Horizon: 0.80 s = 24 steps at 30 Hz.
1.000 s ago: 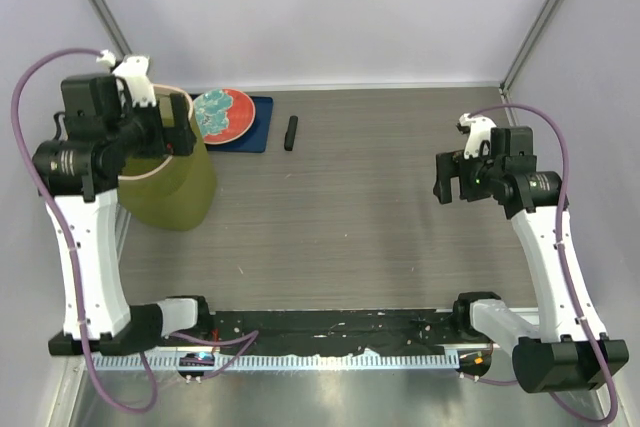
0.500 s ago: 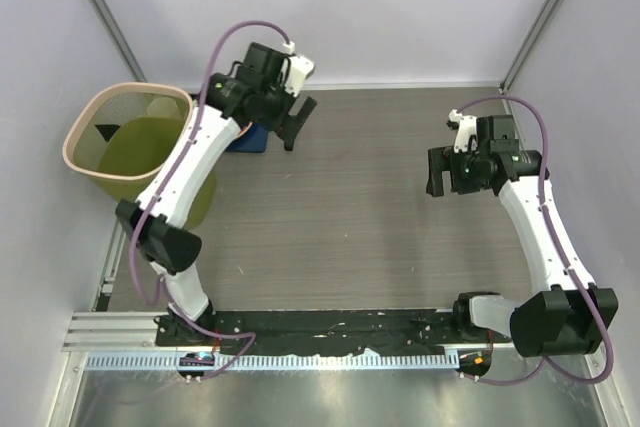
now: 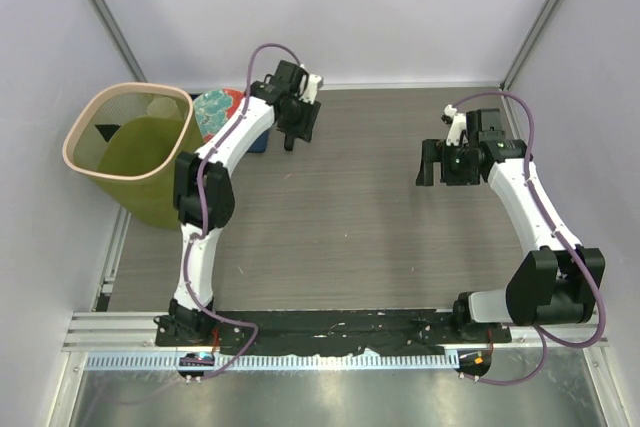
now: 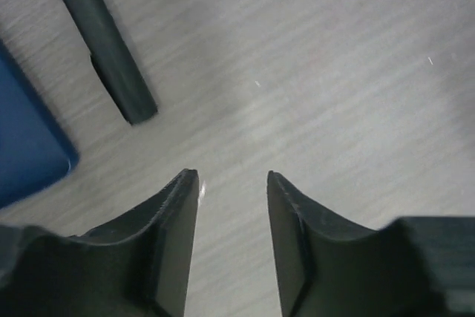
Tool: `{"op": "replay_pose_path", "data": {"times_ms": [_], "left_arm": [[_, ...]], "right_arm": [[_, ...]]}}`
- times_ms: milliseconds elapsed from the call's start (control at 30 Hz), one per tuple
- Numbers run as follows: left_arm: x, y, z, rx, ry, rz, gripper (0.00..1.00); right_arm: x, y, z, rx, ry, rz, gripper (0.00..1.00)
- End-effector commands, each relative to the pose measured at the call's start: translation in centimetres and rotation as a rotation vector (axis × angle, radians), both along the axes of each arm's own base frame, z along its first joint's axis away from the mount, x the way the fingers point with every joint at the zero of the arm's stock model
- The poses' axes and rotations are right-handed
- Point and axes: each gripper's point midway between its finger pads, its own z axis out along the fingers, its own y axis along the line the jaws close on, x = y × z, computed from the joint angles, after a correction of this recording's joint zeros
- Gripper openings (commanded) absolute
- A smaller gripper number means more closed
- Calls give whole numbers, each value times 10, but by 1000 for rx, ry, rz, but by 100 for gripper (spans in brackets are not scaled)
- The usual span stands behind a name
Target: Put the trash bags into the trash bin
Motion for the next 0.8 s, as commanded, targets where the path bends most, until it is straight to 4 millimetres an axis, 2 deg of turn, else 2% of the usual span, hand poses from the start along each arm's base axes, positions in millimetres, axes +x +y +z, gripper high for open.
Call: {"op": "replay_pose_path", "data": {"times_ms": [0, 33, 67, 100, 167, 300, 433, 700, 767], "left_arm": [[65, 14, 11, -300, -24, 169, 43], [77, 25, 11, -313, -47, 195, 39], [83, 29, -3, -302, -36, 210, 37], [89, 34, -4, -289, -52, 213, 36], [96, 47, -26, -244, -32, 247, 30], [106, 60, -46, -216, -16, 285, 23], [109, 62, -61, -201, 2, 284, 21], [117, 58, -74, -204, 3, 271, 25], [119, 57, -82, -195, 9, 273, 25]], "right_arm": [[11, 6, 7, 50, -48, -23, 91], [11, 6, 6, 52, -48, -22, 91], [11, 7, 6, 54, -47, -18, 91], [10, 7, 6, 53, -46, -17, 91], [10, 7, 7, 58, -47, -17, 91], [12, 9, 7, 66, -46, -15, 91], [14, 10, 7, 75, -38, -15, 90], [15, 11, 5, 76, -31, -14, 90], [15, 11, 5, 76, -31, -18, 90]]}}
